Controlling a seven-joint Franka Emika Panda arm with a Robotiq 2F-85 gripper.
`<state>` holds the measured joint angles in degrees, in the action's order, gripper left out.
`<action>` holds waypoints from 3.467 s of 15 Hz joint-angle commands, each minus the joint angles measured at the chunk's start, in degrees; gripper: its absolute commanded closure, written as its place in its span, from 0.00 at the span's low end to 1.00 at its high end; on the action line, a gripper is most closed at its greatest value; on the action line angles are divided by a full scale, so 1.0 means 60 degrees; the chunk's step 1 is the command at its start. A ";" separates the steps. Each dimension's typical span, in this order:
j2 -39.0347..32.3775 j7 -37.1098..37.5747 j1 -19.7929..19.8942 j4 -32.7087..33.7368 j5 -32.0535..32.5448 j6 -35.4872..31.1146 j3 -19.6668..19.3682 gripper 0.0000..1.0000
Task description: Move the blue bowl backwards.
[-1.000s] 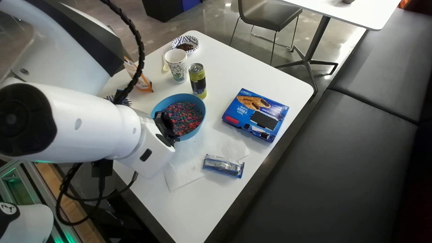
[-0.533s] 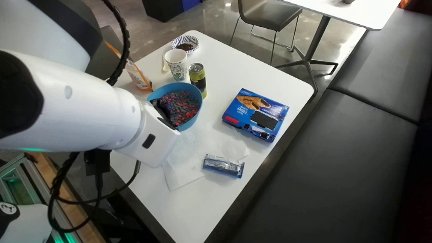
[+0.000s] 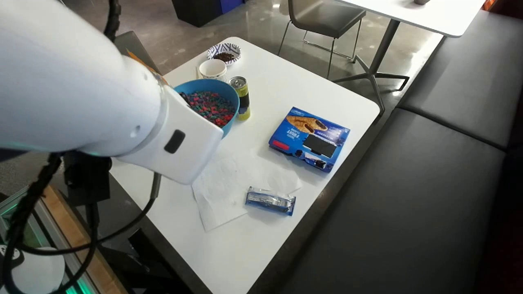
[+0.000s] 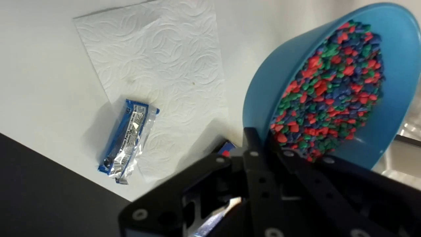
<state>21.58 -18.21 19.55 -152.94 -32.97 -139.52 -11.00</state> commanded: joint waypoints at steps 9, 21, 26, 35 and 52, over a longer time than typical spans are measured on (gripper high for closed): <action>-0.0248 0.1391 -0.1783 0.2240 0.0543 0.0756 -0.0355 0.99; -0.3308 0.1555 -0.2478 0.5729 0.0117 0.1234 0.0050 0.99; -0.3819 0.1409 -0.2302 0.5834 -0.0046 0.0859 0.0350 0.95; -0.4177 0.1454 -0.2237 0.6251 -0.0353 0.0982 0.0436 0.99; -0.8727 0.0793 -0.1219 1.1315 -0.0420 0.2294 0.1841 0.99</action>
<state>-26.03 -13.50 10.19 -93.16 -34.80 -129.65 -2.35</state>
